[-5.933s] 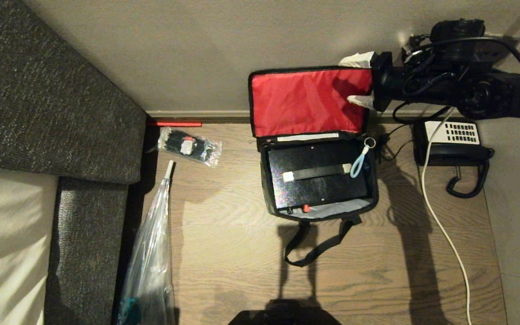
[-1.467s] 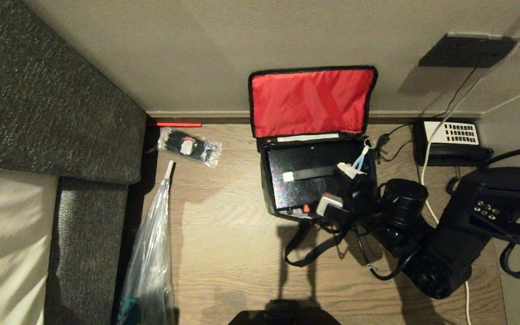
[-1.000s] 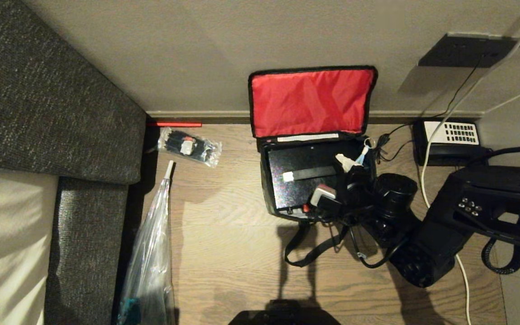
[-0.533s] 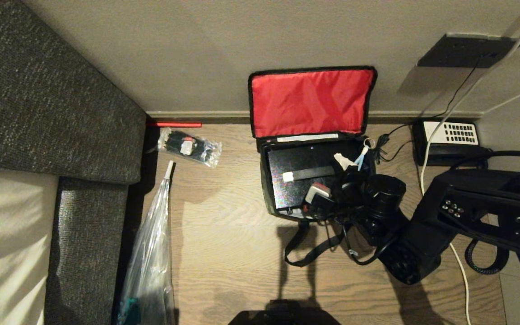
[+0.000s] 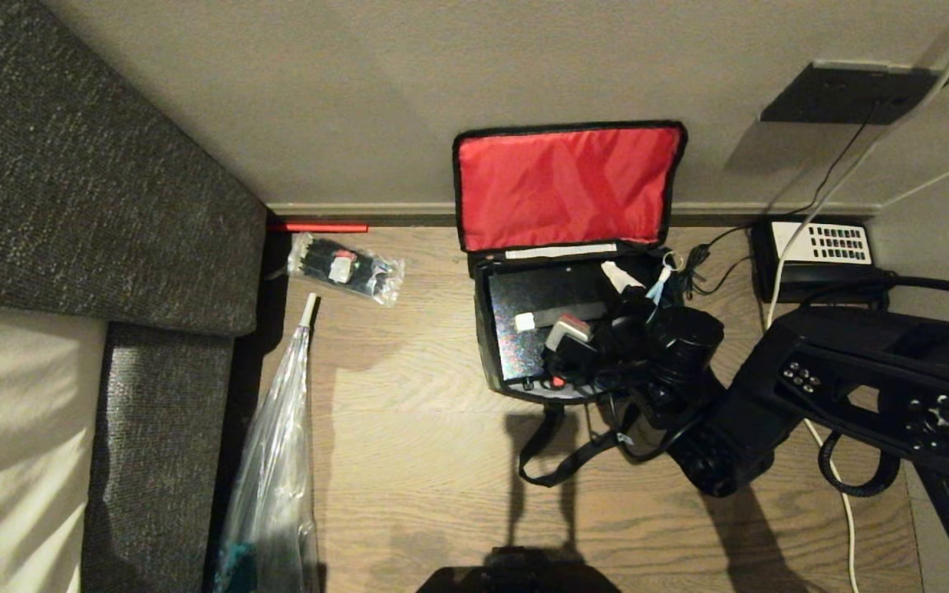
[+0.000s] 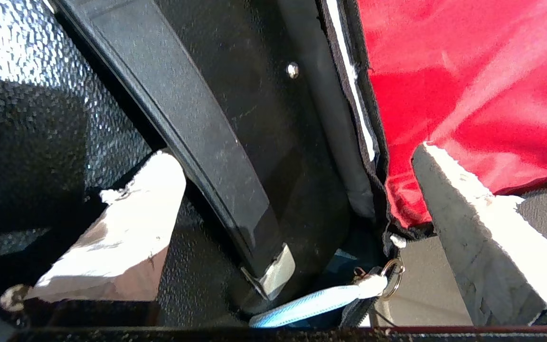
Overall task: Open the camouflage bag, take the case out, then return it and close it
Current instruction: Grip the handle
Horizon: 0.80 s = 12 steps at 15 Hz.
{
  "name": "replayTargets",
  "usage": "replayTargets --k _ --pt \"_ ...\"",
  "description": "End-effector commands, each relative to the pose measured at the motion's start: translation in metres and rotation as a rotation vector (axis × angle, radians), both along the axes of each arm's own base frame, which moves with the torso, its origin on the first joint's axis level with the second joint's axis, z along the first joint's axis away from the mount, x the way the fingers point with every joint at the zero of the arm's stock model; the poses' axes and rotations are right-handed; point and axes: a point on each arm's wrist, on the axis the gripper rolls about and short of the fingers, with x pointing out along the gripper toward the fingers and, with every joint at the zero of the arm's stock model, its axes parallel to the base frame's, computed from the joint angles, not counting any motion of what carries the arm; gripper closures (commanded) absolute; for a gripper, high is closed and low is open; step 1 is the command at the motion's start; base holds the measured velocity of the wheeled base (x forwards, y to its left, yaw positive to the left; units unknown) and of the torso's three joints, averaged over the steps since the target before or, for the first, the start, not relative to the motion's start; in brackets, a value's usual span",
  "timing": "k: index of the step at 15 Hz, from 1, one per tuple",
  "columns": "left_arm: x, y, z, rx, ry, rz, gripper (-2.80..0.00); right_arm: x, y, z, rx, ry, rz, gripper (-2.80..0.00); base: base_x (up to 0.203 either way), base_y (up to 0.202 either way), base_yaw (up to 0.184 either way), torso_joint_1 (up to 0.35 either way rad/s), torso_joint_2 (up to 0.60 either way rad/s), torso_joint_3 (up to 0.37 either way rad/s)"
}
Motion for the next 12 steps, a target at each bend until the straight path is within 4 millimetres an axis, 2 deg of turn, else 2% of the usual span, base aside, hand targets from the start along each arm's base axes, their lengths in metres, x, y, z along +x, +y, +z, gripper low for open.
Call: replayTargets --k 1,5,12 --pt "0.000 0.000 0.000 0.001 0.003 0.000 0.00 0.004 0.001 -0.007 -0.008 0.001 -0.003 -2.80 0.000 0.000 0.000 0.000 0.00 0.000" --pt "0.000 0.000 0.000 0.001 0.003 0.000 0.00 0.015 0.004 -0.007 0.003 -0.034 -0.006 -2.80 0.000 0.000 0.000 0.000 0.00 0.000" --pt "0.000 0.000 0.000 -0.001 0.003 0.000 0.00 0.027 -0.008 -0.023 -0.015 -0.013 -0.032 -2.80 0.000 0.000 0.000 0.000 0.00 0.000"
